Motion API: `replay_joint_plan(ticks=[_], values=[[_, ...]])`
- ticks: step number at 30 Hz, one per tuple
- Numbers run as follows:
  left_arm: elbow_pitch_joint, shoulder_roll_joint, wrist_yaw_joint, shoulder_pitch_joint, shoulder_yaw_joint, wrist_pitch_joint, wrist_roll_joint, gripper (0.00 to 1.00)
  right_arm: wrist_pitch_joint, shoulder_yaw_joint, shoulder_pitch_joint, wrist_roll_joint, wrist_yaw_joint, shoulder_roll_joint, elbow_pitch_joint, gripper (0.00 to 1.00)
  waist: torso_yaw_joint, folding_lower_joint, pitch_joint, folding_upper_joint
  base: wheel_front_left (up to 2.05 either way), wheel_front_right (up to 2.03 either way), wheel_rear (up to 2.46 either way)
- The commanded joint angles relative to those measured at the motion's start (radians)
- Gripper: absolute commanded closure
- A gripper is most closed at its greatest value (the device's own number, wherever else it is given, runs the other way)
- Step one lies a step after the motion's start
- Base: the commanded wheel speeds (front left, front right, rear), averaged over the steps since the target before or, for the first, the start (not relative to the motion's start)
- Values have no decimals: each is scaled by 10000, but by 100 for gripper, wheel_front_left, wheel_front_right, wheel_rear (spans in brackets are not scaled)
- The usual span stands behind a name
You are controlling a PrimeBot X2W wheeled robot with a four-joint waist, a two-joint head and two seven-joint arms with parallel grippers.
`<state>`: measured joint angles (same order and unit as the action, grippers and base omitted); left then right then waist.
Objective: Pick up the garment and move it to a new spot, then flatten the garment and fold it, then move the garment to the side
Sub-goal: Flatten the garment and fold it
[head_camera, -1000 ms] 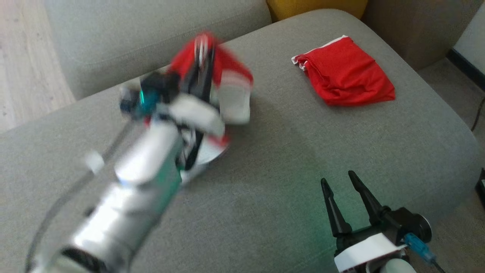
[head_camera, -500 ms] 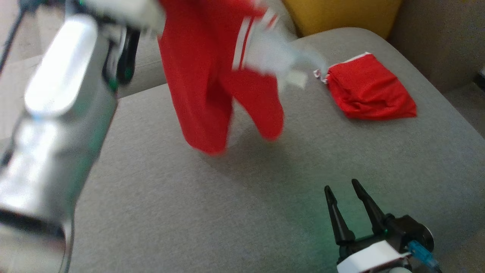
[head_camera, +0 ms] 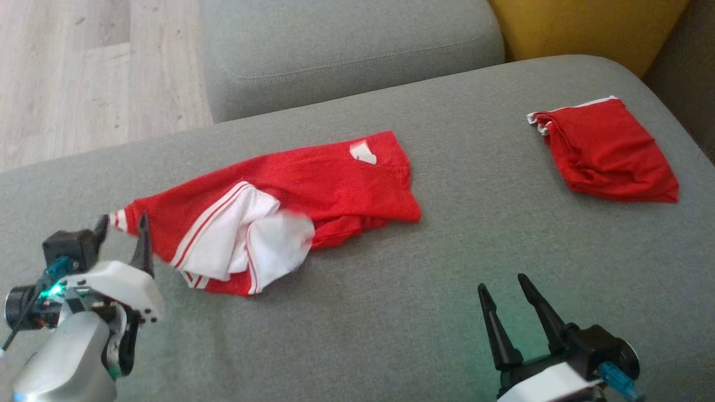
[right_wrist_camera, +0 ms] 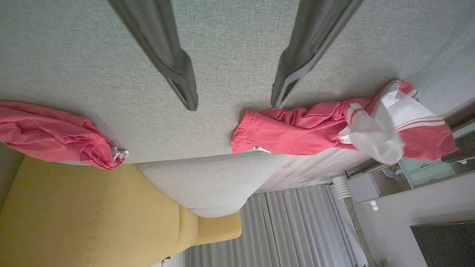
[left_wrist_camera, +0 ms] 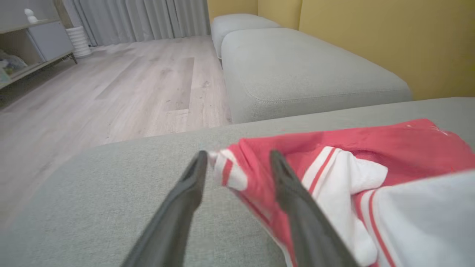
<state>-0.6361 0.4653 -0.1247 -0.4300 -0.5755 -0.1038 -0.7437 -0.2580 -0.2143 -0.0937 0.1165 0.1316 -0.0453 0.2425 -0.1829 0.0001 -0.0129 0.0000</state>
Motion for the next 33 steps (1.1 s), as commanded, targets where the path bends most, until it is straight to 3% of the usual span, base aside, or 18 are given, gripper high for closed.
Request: replay_joint_plan(ticks=[1,6,11,15,22,33], values=[[116,338,-183,-692,504,-374,181,0,-38,-234,361,-81,-9,-49,-213,0,111,-1,26,0,0,0,0],[183,124,-799,-661,305,-1107,799,0,-38,-261,334,-162,-9,-49,-132,0,283,-1,41,0,0,0,0],[1268,-354,-1407,-337,-165,-1506,1768,0,-38,-281,343,-251,-9,-49,-102,0,402,-1,143,0,0,0,0],[2178,-971,-1405,320,-533,-1561,2033,0,-38,-281,356,-303,-9,-49,-111,0,439,-1,288,0,0,0,0],[2542,-1840,-1458,1422,-1096,-1573,2057,0,-38,-241,434,-325,-9,-49,-141,0,455,-1,554,0,0,0,0],[356,-2475,-1461,1158,-1389,-1266,1921,0,-38,-334,668,-385,-9,-49,-91,0,494,-1,808,0,0,0,0]])
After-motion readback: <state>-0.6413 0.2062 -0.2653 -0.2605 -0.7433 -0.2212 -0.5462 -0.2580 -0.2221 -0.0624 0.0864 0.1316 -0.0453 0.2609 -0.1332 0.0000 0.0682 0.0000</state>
